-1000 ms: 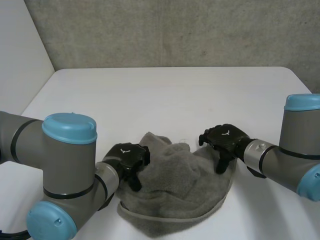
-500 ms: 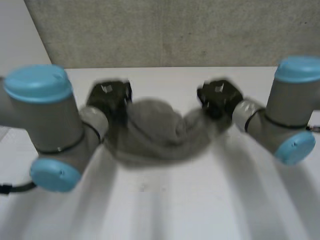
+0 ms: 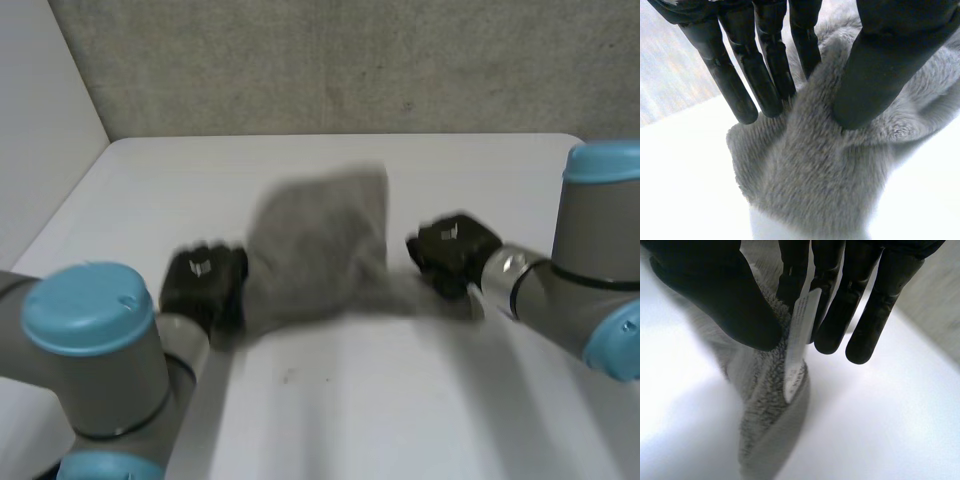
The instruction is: Fold the towel.
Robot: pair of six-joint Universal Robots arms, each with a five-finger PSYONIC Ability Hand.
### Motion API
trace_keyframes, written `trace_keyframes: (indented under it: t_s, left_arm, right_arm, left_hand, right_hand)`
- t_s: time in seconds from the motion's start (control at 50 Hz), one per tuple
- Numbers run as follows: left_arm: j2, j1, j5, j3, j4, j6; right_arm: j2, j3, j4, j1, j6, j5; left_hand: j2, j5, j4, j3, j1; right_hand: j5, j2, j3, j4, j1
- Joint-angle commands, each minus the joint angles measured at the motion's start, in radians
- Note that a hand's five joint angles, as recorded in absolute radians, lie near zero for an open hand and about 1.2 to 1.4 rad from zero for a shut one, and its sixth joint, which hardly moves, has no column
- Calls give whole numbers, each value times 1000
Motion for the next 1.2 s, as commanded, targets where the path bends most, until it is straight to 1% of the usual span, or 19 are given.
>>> trace_keyframes:
  t_s: [0.02,0.06,0.18,0.2,0.22,0.26,0.28,0.32,0.36,0.48,0.54,0.56,0.6,0.64,0.66,0.7,0.8,1.04,1.2]
  left_arm:
    - [-16,-20,-1,-10,-294,-25]
    - [6,-28,2,-13,-375,-51]
    - [105,-82,5,-5,-407,-106]
    - [106,-82,5,-5,-407,-107]
    - [140,-89,5,0,-407,-110]
    - [173,-92,7,3,-407,-108]
    - [205,-92,7,9,-406,-107]
    - [231,-92,7,21,-403,-104]
    - [248,-89,10,38,-399,-100]
    - [262,-31,13,125,-383,-94]
    - [225,76,43,187,-347,-70]
    - [225,76,43,187,-347,-70]
    - [184,106,79,208,-329,-44]
    - [94,148,173,257,-300,26]
    - [93,148,174,257,-300,27]
    - [-1,197,258,309,-294,118]
    - [-130,253,322,394,-303,223]
    - [-318,270,393,484,-298,278]
    - [-326,250,438,481,-306,272]
  right_arm:
    - [-38,83,34,-83,-82,14]
    - [-66,96,36,-100,-83,12]
    - [-104,121,38,-130,-83,6]
    - [-106,124,38,-138,-85,8]
    - [-106,124,38,-138,-85,8]
    - [-111,127,38,-156,-85,15]
    - [-111,127,38,-157,-85,15]
    - [-132,126,38,-175,-83,21]
    - [-147,120,36,-181,-80,17]
    - [-190,89,27,-178,-63,6]
    - [-192,51,33,-160,-51,12]
    - [-192,50,33,-160,-51,12]
    - [-186,3,36,-128,-10,9]
    - [-174,-15,38,-123,10,6]
    - [-174,-16,38,-123,10,6]
    - [-140,-28,36,-115,23,5]
    - [-111,-35,36,-75,24,8]
    - [-69,-11,35,-65,27,5]
    - [-40,-74,27,-63,30,6]
  left_hand:
    - [-211,-221,-220,-212,-211]
    - [-272,-282,-281,-273,-273]
    - [-533,-543,-542,-534,-534]
    - [-534,-544,-542,-535,-534]
    - [-539,-550,-548,-540,-540]
    - [-542,-553,-551,-543,-543]
    - [-548,-559,-557,-549,-549]
    - [-548,-559,-557,-549,-549]
    - [-548,-559,-557,-549,-549]
    - [-548,-559,-557,-549,-549]
    - [-545,-556,-554,-546,-546]
    - [-545,-556,-554,-546,-546]
    - [-545,-556,-554,-546,-546]
    - [-539,-550,-548,-541,-540]
    - [-539,-550,-548,-540,-540]
    - [-522,-532,-531,-523,-522]
    - [-475,-485,-484,-476,-476]
    - [-425,-435,-434,-426,-426]
    - [45,34,36,44,44]
  right_hand:
    - [249,221,212,203,435]
    - [249,221,212,203,435]
    - [249,221,212,203,435]
    - [127,100,91,82,314]
    - [126,99,90,81,312]
    - [-405,-433,-441,-450,-219]
    - [-408,-436,-444,-453,-222]
    - [-920,-947,-956,-965,-734]
    - [-973,-1001,-1009,-1018,-787]
    - [-973,-1001,-1009,-1018,-787]
    - [-973,-1001,-1009,-1018,-787]
    - [-973,-1001,-1009,-1018,-787]
    - [-973,-1001,-1009,-1018,-787]
    - [-973,-1001,-1009,-1018,-787]
    - [-973,-1001,-1009,-1018,-787]
    - [-973,-1001,-1009,-1018,-787]
    - [-973,-1001,-1009,-1018,-787]
    - [-973,-1001,-1009,-1018,-787]
    - [-973,-1001,-1009,-1018,-787]
